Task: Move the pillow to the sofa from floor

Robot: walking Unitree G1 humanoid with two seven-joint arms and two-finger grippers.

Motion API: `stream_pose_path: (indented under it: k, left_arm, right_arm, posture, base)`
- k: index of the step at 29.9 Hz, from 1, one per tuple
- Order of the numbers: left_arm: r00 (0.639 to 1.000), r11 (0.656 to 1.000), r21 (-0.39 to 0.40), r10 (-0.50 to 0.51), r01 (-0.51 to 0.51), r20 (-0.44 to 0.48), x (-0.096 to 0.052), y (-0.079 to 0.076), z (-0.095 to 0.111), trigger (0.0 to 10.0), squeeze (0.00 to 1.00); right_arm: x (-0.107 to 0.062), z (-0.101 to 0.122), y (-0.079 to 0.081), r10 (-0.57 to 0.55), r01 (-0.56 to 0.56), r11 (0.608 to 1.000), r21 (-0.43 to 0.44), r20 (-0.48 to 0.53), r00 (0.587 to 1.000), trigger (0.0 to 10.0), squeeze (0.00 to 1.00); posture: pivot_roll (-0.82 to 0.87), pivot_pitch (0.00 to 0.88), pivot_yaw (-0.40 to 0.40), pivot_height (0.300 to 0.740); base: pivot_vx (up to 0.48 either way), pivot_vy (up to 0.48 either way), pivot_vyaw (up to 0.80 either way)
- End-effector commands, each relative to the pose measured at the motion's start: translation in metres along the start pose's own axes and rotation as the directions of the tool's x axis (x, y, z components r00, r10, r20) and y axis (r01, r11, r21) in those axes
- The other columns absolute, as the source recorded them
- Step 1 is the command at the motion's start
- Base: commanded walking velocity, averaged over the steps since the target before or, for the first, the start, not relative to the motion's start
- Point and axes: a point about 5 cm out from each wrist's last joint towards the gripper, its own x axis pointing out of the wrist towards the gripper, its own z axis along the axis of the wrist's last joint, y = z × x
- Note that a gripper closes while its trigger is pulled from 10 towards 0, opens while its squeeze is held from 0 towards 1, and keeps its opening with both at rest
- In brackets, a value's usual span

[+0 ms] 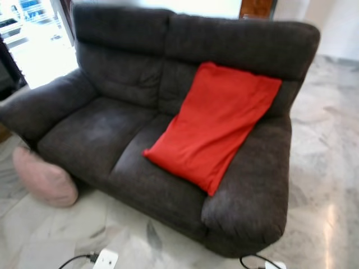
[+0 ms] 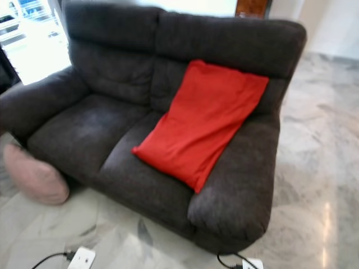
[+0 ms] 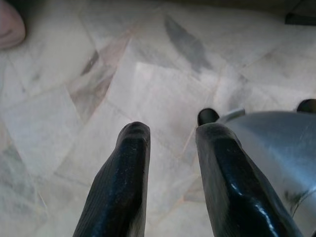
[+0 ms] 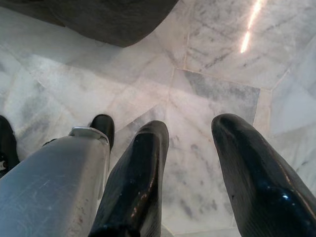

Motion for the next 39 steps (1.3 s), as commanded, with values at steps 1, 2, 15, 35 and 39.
stream_pose_path:
  k: [1, 2, 15, 35, 39]
  left_arm:
    - [1.000, 1.000, 0.010, 0.001, -0.001, -0.006, 0.001, 0.001, 0.001, 10.0, 0.00]
    - [1.000, 1.000, 0.012, -0.002, 0.002, -0.007, 0.001, 0.001, 0.001, 10.0, 0.00]
    - [1.000, 1.000, -0.027, -0.002, 0.001, -0.025, 0.003, 0.009, 0.007, 10.0, 0.00]
    - [1.000, 0.999, -0.046, 0.016, -0.017, -0.024, 0.002, 0.009, 0.005, 10.0, 0.00]
    - [0.999, 0.999, -0.049, 0.017, -0.019, -0.037, 0.002, 0.008, 0.004, 10.0, 0.00]
  right_arm:
    - [0.000, 0.002, 0.002, 0.013, -0.013, 1.000, -0.001, 0.006, 1.000, 10.0, 0.00]
    - [0.000, 0.002, 0.002, 0.016, -0.016, 1.000, -0.001, 0.007, 1.000, 10.0, 0.00]
    - [-0.001, 0.005, 0.011, 0.106, -0.107, 0.993, 0.042, 0.030, 0.994, 10.0, 0.00]
    - [-0.002, 0.005, 0.019, 0.132, -0.133, 0.991, 0.029, 0.036, 0.991, 10.0, 0.00]
    - [-0.002, 0.006, 0.023, 0.140, -0.141, 0.990, 0.022, 0.036, 0.990, 10.0, 0.00]
  posture:
    - [0.06, 0.068, 0.013, 0.740]
    - [0.06, 0.068, 0.013, 0.740]
    - [0.04, 0.083, 0.024, 0.740]
    - [0.04, 0.065, 0.035, 0.740]
    - [0.04, 0.054, 0.031, 0.740]
  base:
    - [0.000, 0.000, 0.00]
    - [0.000, 0.000, 0.00]
    - [0.000, 0.000, 0.00]
    - [0.000, 0.054, 0.00]
    - [0.000, 0.272, 0.00]
